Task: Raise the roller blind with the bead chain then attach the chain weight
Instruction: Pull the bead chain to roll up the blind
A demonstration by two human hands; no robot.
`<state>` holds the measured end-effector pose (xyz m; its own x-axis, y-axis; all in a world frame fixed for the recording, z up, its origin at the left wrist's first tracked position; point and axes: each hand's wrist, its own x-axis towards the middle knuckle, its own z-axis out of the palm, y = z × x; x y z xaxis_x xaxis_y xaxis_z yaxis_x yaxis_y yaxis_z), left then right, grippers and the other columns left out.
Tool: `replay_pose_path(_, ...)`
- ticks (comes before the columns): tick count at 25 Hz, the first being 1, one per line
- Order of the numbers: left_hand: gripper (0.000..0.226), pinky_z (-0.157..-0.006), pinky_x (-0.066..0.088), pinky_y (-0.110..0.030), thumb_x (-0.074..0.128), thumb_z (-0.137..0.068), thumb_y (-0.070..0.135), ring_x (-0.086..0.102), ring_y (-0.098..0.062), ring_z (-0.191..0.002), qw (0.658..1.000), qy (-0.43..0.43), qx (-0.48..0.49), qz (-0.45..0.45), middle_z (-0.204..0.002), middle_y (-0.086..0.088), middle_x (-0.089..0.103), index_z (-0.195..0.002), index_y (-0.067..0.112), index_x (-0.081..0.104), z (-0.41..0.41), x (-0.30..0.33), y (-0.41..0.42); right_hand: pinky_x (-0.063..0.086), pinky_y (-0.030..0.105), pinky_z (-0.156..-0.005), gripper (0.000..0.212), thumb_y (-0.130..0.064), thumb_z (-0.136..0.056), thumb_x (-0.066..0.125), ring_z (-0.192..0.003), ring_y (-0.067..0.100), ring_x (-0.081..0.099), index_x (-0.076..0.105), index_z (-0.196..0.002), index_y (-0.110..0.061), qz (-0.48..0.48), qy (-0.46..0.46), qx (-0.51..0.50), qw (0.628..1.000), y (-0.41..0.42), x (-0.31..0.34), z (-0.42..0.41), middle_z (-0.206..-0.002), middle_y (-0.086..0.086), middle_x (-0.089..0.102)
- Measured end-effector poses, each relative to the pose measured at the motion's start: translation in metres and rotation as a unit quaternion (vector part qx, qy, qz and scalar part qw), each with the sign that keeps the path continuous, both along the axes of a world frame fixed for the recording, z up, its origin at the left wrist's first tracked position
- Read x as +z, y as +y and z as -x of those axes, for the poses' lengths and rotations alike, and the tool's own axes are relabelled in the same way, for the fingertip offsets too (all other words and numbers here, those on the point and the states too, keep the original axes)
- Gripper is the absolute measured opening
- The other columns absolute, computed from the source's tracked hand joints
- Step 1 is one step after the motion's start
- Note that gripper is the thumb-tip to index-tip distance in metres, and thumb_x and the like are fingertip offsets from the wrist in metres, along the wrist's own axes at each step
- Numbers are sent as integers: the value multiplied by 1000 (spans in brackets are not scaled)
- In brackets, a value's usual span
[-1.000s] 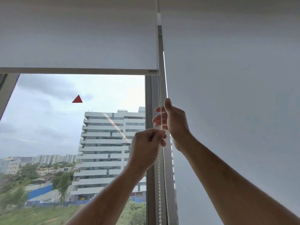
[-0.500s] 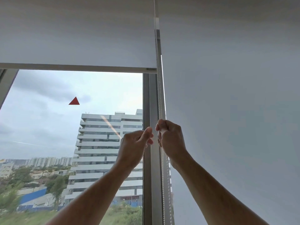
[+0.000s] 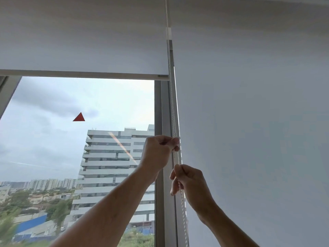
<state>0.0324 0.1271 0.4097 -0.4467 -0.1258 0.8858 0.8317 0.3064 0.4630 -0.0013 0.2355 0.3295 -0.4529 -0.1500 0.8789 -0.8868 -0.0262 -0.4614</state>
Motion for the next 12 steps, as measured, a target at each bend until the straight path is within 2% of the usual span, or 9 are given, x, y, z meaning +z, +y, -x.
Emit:
replay_pose_path(3, 16, -64, 47, -19, 69, -87, 26, 65, 4, -58, 1000, 11, 12, 1, -64, 10, 73, -74, 20, 75, 1, -5, -1, 54, 27, -74, 56, -53, -95, 32, -68, 15, 75, 73, -80, -17, 7, -41, -1, 999, 9, 8, 6, -71, 2, 77)
replay_pose_path(5, 17, -55, 49, -15, 69, -88, 26, 67, 1, -59, 999, 20, 29, 21, -64, 12, 73, -72, 23, 75, 2, -11, 4, 56, 30, -75, 62, -60, -89, 31, -71, 15, 75, 74, -88, -14, 45, -42, -16, 998, 9, 20, 7, -75, 2, 78)
replay_pose_path(7, 16, -53, 51, -11, 70, -88, 24, 70, -1, -61, 998, 35, 34, 42, -64, 13, 74, -74, 25, 76, 4, -20, 9, 58, 30, -73, 62, -59, -90, 32, -75, 19, 75, 74, -89, -13, 80, -28, -28, 996, 9, 38, 5, -78, 5, 78)
replay_pose_path(10, 19, -66, 55, -20, 71, -87, 28, 70, -6, -64, 995, 42, 58, 66, -65, 13, 74, -69, 26, 76, 7, -33, 11, 57, 36, -79, 53, -52, -98, 35, -83, 24, 72, 69, -91, -13, 125, -43, -49, 990, 12, 69, -2, -84, 9, 75)
replay_pose_path(12, 23, -70, 53, -24, 71, -86, 32, 69, -8, -65, 995, 30, 65, 63, -65, 13, 74, -64, 25, 75, 9, -42, 8, 54, 34, -76, 47, -47, -102, 36, -81, 22, 70, 67, -97, -12, 117, -50, -47, 991, 14, 88, -9, -86, 7, 74)
